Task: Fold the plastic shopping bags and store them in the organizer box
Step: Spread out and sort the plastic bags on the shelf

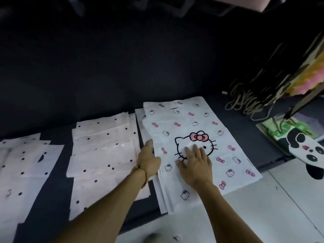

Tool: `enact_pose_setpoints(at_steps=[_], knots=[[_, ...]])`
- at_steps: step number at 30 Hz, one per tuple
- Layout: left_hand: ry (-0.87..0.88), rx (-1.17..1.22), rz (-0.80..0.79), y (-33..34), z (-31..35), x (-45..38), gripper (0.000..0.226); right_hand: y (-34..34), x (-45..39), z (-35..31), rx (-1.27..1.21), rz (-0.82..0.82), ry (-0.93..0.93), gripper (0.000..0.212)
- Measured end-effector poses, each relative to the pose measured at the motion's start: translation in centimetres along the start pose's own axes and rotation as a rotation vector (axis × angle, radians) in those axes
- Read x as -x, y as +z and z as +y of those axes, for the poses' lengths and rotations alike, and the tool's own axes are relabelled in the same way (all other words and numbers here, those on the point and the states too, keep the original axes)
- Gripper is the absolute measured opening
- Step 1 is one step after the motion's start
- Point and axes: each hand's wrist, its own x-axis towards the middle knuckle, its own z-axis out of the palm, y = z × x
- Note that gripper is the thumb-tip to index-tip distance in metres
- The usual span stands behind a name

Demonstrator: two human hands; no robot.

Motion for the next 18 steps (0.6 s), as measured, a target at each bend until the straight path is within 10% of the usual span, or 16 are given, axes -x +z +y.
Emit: enact_pose_setpoints(at_steps=[6, 18], knots=[[-0.07, 0.026, 0.008, -1.5, 0.4, 0.5, 0.024, -1.2, -0.4, -1.2, -0.084, 0.023, 0.061, 0.046], [0.029, 0.492, 0.328, -14.7, -2.7, 15.4, 0.017, -4.4, 8.0, -18.6, -1.238, 0.031, 0.177, 0.015]])
